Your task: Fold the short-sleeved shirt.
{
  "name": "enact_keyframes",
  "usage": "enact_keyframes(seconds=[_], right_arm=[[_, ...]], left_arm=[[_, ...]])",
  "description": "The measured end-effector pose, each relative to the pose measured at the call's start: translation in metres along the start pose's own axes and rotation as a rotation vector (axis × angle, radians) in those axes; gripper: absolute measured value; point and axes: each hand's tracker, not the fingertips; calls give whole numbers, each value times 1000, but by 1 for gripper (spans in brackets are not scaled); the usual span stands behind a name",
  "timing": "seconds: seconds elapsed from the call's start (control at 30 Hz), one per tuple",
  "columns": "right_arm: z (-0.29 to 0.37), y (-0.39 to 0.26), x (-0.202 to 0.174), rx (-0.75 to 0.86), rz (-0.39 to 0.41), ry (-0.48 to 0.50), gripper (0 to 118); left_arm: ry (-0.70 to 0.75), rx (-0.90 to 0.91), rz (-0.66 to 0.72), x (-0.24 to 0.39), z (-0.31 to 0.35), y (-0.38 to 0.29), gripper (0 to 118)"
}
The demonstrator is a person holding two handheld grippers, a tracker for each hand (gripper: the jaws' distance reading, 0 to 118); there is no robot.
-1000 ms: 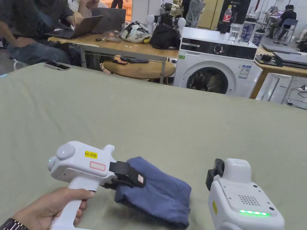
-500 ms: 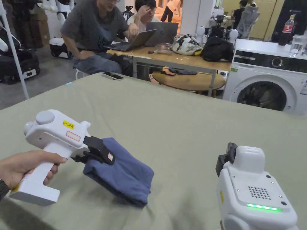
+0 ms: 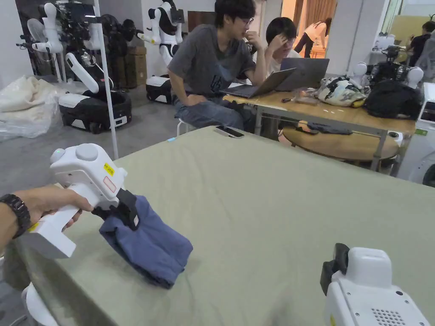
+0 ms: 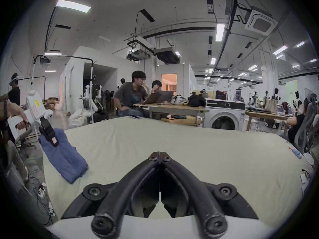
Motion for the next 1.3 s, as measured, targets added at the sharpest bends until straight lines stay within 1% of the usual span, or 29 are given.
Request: enact_keyframes(seconds=[0.07,0.2,0.3,0.33,0.4,0.47,0.5,0.6,0.7,0.83,0.87,1.0,1.13,1.17,1.3], right_arm=[[-3,-3,-1,-12,11,3,0],[-7,-9,1,-34,20,-8,0],[-11,-14,5,-59,24,-13,0],[-12,-15,6,-64,23,-11,0],[-12,-15,9,-72,22,-12,0],[-11,-15,11,-68,24,-18,0],[-10,-15,12,-65,25,-23,0],[-7,-14,16,-64,20,-23,0],[-2,-13,19,-58,20,-28,0],[6,-10,29,-52,-8,-42,0],[8,-10,33,-51,-13,-46,0],[16,-12,52,-53,-14,-79,0],[28,-14,77,-62,-21,-136,0],[31,-14,85,-64,-25,-146,0],[46,-16,118,-82,-29,-223,0]], left_arm=[[67,-17,1,-14,-5,14,23],[109,-13,26,-33,-27,25,23],[160,-25,14,-33,-46,23,23],[173,-30,10,-33,-50,23,26],[224,-30,-31,-32,-52,23,38],[274,12,-71,-28,-44,18,56],[291,31,-70,-28,-38,19,58],[327,141,-59,-26,-16,18,58],[375,230,-92,-9,1,15,58],[229,289,-206,32,-4,-6,58],[160,287,-213,47,-12,-16,58],[56,339,-270,109,-46,-49,58],[-16,439,-302,173,-73,-82,58],[-30,458,-328,189,-78,-91,58],[-34,622,-360,252,-95,-120,58]])
